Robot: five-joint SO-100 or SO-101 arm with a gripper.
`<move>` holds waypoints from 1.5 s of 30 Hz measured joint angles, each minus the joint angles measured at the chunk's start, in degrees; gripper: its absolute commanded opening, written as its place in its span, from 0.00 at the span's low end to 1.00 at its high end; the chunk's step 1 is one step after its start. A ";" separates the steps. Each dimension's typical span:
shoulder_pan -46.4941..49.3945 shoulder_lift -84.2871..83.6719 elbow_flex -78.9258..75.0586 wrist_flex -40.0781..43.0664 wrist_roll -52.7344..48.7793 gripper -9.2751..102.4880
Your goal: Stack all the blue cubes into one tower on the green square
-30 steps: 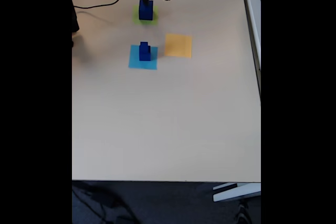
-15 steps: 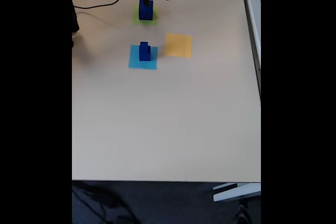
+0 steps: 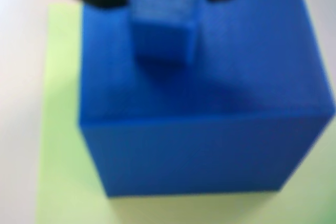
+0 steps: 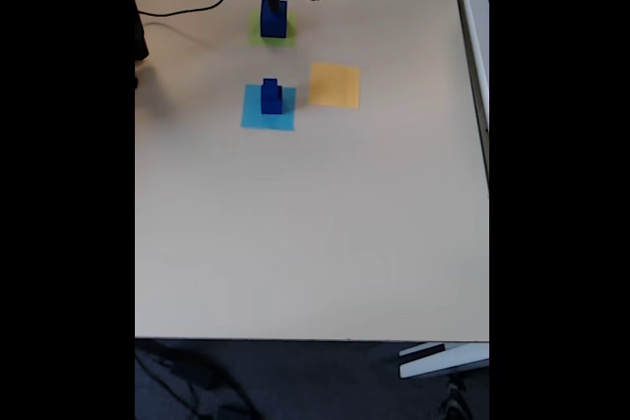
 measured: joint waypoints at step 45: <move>27.86 13.01 9.23 -8.26 -33.75 0.29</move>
